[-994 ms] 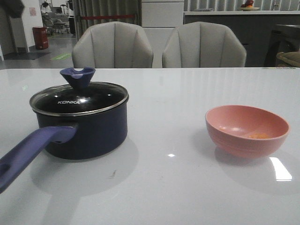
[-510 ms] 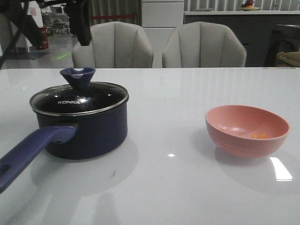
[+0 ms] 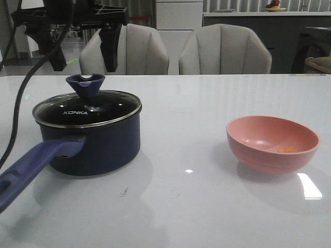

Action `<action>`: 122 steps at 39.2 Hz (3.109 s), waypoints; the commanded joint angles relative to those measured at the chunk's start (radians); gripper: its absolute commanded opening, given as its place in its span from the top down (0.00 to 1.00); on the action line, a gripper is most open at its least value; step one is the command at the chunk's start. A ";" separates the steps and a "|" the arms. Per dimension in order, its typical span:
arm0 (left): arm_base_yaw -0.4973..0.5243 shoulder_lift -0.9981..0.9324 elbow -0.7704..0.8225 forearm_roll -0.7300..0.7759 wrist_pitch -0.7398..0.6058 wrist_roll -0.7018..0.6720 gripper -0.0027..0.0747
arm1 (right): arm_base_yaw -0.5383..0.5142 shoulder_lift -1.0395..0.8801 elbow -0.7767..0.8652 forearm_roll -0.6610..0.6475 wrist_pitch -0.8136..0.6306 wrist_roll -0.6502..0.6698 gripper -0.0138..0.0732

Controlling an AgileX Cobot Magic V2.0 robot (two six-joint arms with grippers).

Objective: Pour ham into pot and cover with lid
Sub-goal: 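Lower the left gripper onto the purple lid knob and grasp it, then lift the glass lid off the saucepan with the left gripper, set it aside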

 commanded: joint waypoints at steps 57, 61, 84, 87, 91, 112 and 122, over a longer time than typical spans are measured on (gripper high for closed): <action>-0.009 0.026 -0.065 -0.020 0.020 -0.063 0.70 | -0.003 -0.020 -0.004 -0.013 -0.081 -0.003 0.67; -0.009 0.018 -0.108 -0.020 0.020 -0.058 0.70 | -0.003 -0.020 -0.004 -0.013 -0.081 -0.003 0.67; 0.087 -0.055 -0.185 0.007 0.084 0.070 0.70 | -0.003 -0.020 -0.004 -0.013 -0.081 -0.003 0.67; 0.123 -0.085 -0.158 0.009 0.080 0.084 0.70 | -0.003 -0.020 -0.004 -0.013 -0.081 -0.003 0.67; 0.179 -0.131 -0.090 0.001 0.054 0.120 0.70 | -0.003 -0.020 -0.004 -0.013 -0.081 -0.003 0.67; 0.431 -0.287 0.460 -0.031 -0.286 0.232 0.70 | -0.003 -0.020 -0.004 -0.013 -0.081 -0.003 0.67; 0.454 -0.259 0.615 -0.074 -0.490 0.232 0.70 | -0.003 -0.020 -0.004 -0.013 -0.081 -0.003 0.67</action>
